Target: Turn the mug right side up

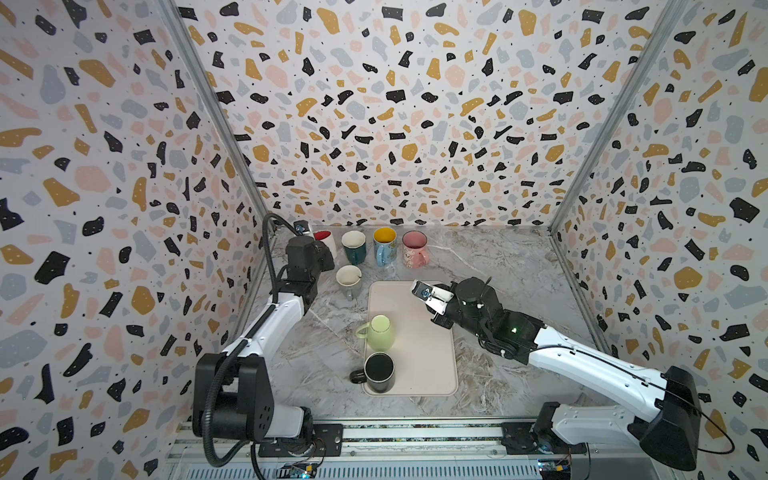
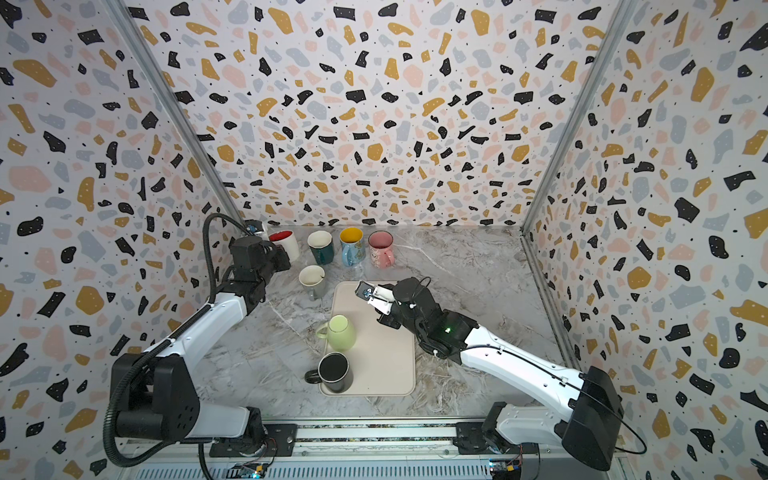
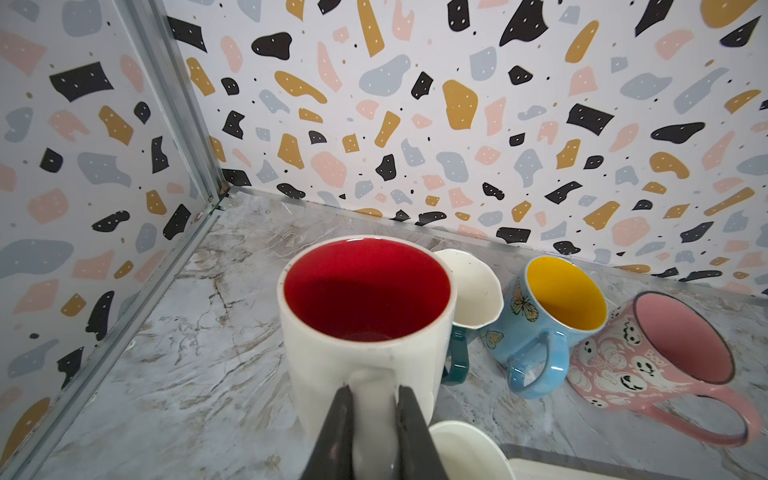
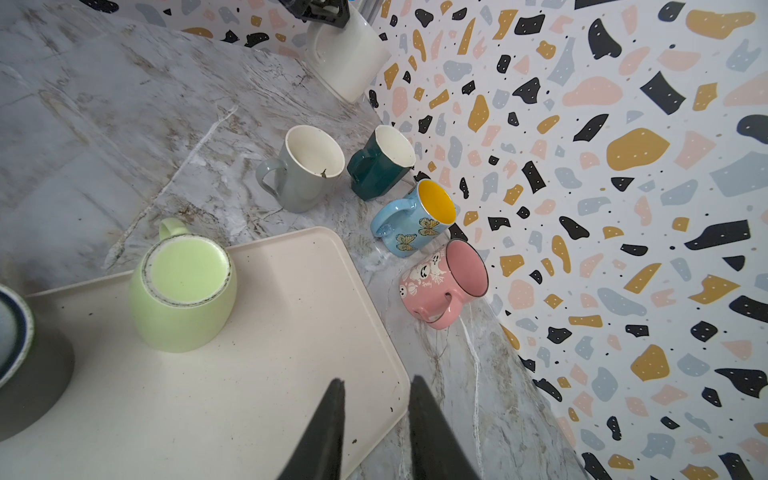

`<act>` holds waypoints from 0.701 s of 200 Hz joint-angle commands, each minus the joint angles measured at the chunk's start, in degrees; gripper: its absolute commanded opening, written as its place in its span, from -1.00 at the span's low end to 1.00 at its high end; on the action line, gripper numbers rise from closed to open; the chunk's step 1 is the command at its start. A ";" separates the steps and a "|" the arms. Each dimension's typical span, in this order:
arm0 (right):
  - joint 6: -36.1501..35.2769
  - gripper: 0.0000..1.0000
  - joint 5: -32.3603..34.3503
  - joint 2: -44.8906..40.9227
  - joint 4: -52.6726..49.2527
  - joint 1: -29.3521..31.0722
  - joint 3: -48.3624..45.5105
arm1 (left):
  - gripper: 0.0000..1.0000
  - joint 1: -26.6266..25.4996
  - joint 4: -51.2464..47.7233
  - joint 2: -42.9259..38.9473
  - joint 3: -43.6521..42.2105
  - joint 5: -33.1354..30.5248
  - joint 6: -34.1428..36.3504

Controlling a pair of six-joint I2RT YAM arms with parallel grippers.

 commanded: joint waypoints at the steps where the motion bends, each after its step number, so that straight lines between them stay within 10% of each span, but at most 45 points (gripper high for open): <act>1: 0.96 -0.43 -0.42 -0.26 0.22 -0.62 3.06 | -1.00 0.80 13.62 0.76 -0.86 -1.44 -0.41; 140: 3.23 -0.45 -2.73 1.84 1.52 -4.22 2.18 | -1.00 1.07 25.12 15.97 1.94 -1.10 -0.79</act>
